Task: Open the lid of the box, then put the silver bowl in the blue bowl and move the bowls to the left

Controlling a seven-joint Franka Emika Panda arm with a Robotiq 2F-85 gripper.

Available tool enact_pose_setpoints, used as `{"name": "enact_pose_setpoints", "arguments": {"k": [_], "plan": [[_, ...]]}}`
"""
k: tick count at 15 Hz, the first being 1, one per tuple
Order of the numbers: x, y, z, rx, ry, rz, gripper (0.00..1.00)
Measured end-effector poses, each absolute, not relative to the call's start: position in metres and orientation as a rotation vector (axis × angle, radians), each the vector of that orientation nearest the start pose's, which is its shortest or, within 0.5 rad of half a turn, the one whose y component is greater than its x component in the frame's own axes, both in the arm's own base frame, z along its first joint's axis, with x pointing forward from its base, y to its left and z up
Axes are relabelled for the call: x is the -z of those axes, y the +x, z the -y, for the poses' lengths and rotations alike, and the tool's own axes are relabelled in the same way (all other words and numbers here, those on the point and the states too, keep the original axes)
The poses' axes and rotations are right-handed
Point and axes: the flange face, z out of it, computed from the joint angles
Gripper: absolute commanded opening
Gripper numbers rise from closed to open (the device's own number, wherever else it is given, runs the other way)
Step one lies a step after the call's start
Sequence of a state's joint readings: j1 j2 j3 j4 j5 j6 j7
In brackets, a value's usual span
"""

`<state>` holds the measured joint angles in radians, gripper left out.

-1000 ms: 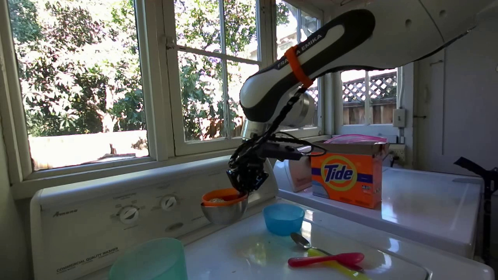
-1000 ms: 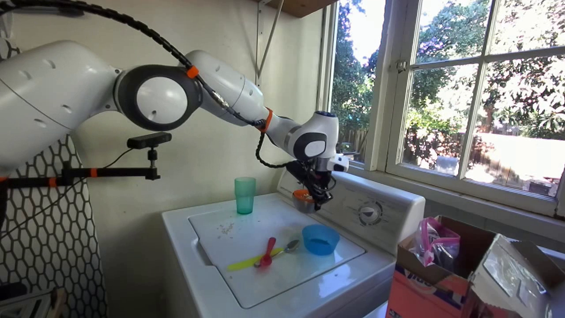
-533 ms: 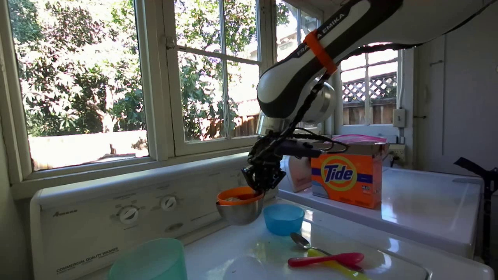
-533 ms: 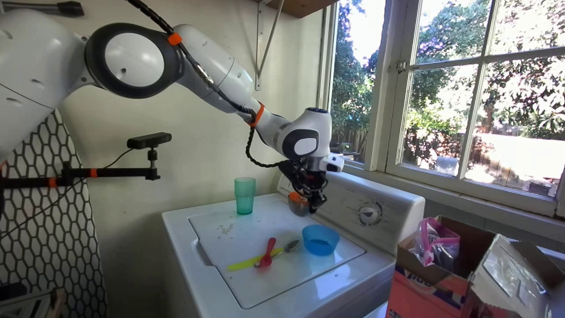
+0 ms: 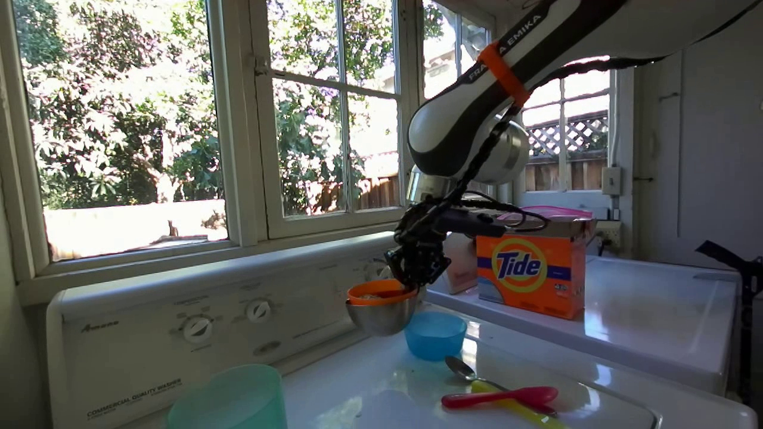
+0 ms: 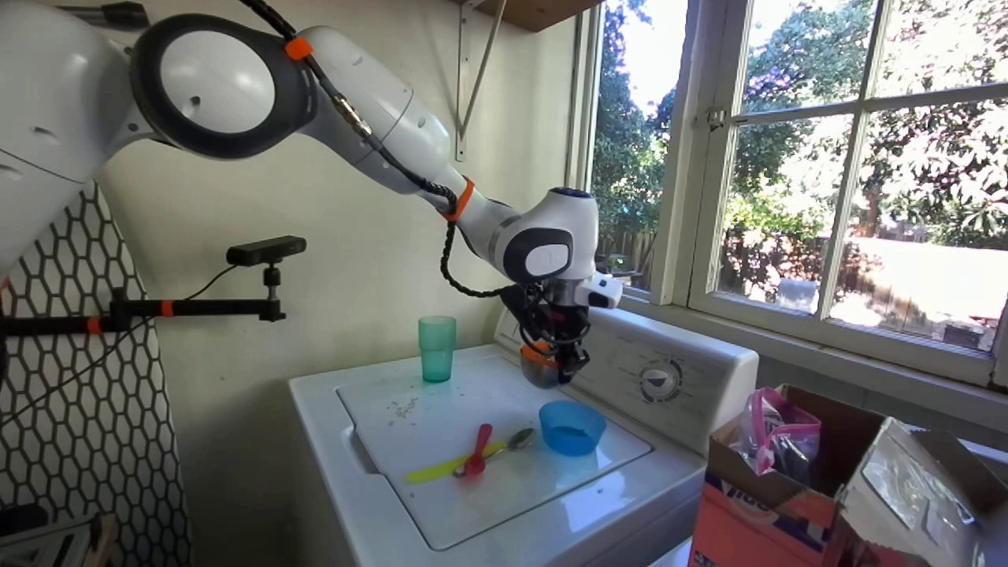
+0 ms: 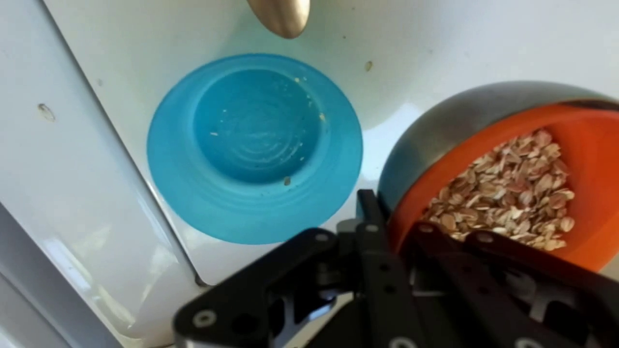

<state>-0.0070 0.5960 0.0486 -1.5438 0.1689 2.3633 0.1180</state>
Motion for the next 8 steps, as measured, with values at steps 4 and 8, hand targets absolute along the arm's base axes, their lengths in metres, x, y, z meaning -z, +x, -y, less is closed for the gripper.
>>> {"name": "enact_pose_setpoints", "arguments": {"k": [4,8], "plan": [[-0.326,0.703,0.013,0.306,-2.893,-0.417,0.02],[-0.325,0.682,0.036,0.317,-2.852,-0.517,0.02]]}}
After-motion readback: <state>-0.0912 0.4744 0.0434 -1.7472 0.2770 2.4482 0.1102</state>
